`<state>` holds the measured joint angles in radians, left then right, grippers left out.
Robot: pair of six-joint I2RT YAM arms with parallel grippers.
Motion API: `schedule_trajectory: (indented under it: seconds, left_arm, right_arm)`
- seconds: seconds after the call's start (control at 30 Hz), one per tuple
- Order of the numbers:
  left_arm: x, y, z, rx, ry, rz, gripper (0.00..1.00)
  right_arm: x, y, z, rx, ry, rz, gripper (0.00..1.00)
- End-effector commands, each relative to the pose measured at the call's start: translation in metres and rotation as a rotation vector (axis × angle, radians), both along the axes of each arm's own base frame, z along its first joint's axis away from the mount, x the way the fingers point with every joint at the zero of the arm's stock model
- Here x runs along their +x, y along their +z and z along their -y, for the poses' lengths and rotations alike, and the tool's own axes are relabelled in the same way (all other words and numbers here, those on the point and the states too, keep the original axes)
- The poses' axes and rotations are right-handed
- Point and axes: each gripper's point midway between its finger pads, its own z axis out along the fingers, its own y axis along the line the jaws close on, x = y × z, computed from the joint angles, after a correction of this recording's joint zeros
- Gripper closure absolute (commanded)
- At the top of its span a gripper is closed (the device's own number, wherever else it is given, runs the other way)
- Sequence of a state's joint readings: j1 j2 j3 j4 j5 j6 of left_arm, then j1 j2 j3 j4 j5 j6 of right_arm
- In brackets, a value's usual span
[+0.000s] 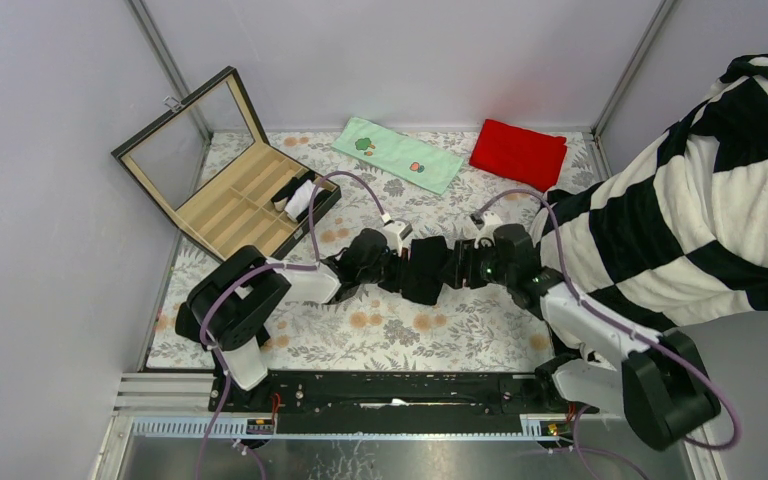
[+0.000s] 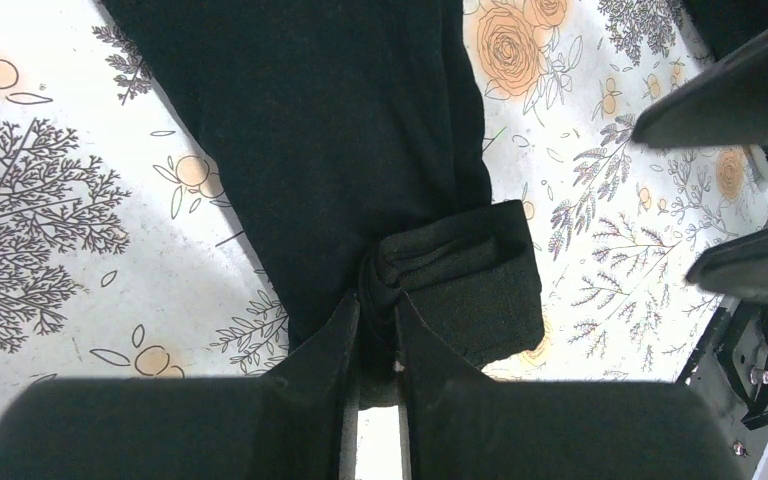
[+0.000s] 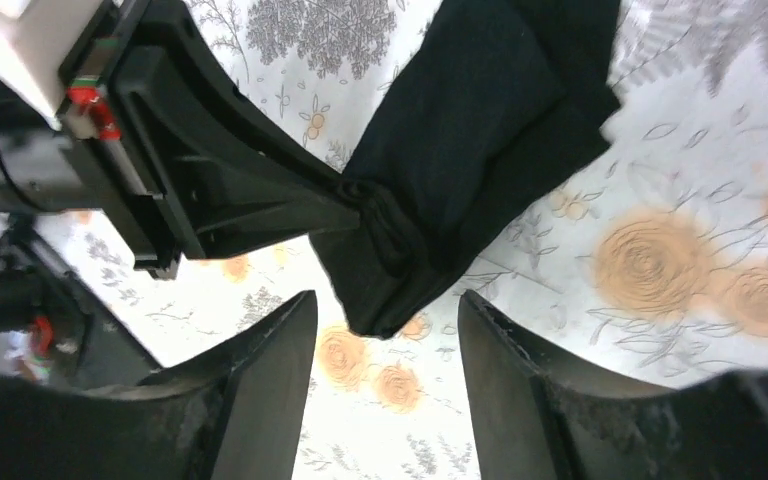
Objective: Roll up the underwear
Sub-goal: Roll the underwear to the center of the board.
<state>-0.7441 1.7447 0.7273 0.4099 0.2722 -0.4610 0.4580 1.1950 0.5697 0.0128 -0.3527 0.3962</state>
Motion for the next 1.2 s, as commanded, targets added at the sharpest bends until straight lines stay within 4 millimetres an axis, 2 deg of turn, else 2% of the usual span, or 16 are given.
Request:
schedule_trajectory:
  seconds: [0.0, 0.1, 0.17, 0.3, 0.37, 0.47, 0.6, 0.7, 0.93, 1.03, 1.17]
  left_arm:
    - [-0.003, -0.029, -0.016, 0.095, 0.02, -0.043, 0.84]
    - [-0.005, -0.031, -0.014, 0.093, 0.006, -0.053, 0.84]
    - [-0.006, -0.032, -0.013, 0.085, -0.007, -0.057, 0.84]
    - [-0.01, -0.037, -0.013, 0.085, -0.019, -0.073, 0.84]
    - [-0.011, -0.04, -0.016, 0.09, -0.02, -0.082, 0.83]
    - [-0.013, -0.045, -0.02, 0.092, -0.025, -0.095, 0.83]
    - [-0.017, -0.053, -0.023, 0.099, -0.039, -0.116, 0.83]
    - [-0.017, -0.058, -0.025, 0.109, -0.043, -0.125, 0.83]
    - [-0.018, -0.063, -0.026, 0.106, -0.06, -0.145, 0.83]
    - [-0.019, -0.064, -0.026, 0.102, -0.066, -0.151, 0.83]
    - [-0.02, -0.066, -0.026, 0.103, -0.075, -0.157, 0.83]
  right_arm:
    - [0.035, 0.046, 0.011, -0.054, 0.071, 0.543, 0.39]
    - [0.037, 0.059, 0.007, -0.155, 0.247, 0.734, 0.37]
    - [0.035, 0.051, 0.004, -0.324, 0.423, 0.822, 0.38]
    - [0.001, 0.023, -0.013, -0.59, 0.918, 1.048, 0.36]
    - [-0.01, 0.018, -0.018, -0.637, 1.033, 1.154, 0.35]
    - [-0.019, 0.017, -0.023, -0.621, 1.075, 1.247, 0.34]
    - [-0.025, 0.005, -0.019, -0.675, 1.176, 1.271, 0.32]
    - [-0.029, 0.003, -0.026, -0.677, 1.232, 1.297, 0.32]
    - [-0.046, -0.033, -0.041, -0.724, 1.466, 1.296, 0.32]
    - [-0.043, -0.042, -0.043, -0.771, 1.512, 1.31, 0.32]
    - [-0.028, -0.046, -0.039, -0.883, 1.527, 1.329, 0.32]
